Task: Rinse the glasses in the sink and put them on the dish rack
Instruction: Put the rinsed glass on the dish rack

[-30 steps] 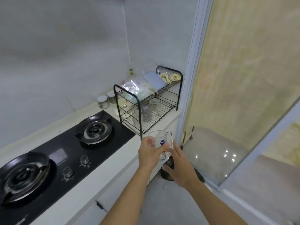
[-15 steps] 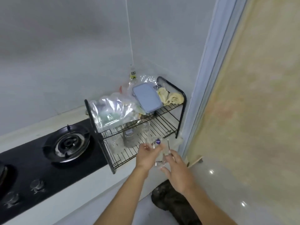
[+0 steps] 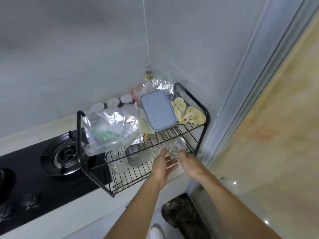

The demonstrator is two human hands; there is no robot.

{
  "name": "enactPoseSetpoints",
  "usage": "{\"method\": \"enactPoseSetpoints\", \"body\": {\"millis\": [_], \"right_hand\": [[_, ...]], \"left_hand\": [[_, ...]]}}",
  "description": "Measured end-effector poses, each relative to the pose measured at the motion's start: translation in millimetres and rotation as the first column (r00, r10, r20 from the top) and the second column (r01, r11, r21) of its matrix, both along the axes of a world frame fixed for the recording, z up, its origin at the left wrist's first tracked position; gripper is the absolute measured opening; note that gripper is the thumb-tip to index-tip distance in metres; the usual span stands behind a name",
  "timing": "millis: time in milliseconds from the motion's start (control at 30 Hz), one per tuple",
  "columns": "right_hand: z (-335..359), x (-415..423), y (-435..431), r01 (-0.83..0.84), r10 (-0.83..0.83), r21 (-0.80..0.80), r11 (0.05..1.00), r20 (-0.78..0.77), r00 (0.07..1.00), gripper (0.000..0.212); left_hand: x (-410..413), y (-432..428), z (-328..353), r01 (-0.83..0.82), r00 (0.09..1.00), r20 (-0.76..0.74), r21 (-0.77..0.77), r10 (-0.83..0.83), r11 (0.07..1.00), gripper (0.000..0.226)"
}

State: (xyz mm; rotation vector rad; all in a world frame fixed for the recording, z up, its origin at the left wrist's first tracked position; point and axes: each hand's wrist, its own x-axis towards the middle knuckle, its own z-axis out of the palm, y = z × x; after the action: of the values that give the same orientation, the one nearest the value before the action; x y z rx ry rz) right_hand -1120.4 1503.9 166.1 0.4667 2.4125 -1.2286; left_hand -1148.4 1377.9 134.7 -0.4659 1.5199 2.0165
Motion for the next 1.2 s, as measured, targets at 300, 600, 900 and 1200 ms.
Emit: {"method": "enactPoseSetpoints", "body": {"millis": [300,600,900,1200], "right_hand": [[-23.9,-68.7,-11.7,-0.186,0.160,0.240,0.953,0.121,0.980,0.036],[-46.6,-83.4,-16.2,-0.260,0.223,0.354,0.898,0.143,0.964,0.039],[-29.9,-47.8,-11.9,-0.106,0.111,0.191,0.976,-0.014,0.994,0.040],[-18.7,-4.7,-57.1,-0.445,0.521,0.294,0.846,-0.277,0.807,0.032]], "left_hand": [[-41.5,-12.3,-21.8,0.056,0.998,0.031,-0.248,-0.050,0.967,0.025],[-48.6,-23.9,-24.3,0.137,0.986,-0.036,-0.360,-0.161,0.923,0.026],[-18.9,-34.8,-20.0,0.026,0.970,-0.182,-0.586,-0.163,0.810,0.016],[69.0,-65.4,10.1,-0.253,0.922,-0.374,-0.772,-0.096,0.583,0.047]]}}
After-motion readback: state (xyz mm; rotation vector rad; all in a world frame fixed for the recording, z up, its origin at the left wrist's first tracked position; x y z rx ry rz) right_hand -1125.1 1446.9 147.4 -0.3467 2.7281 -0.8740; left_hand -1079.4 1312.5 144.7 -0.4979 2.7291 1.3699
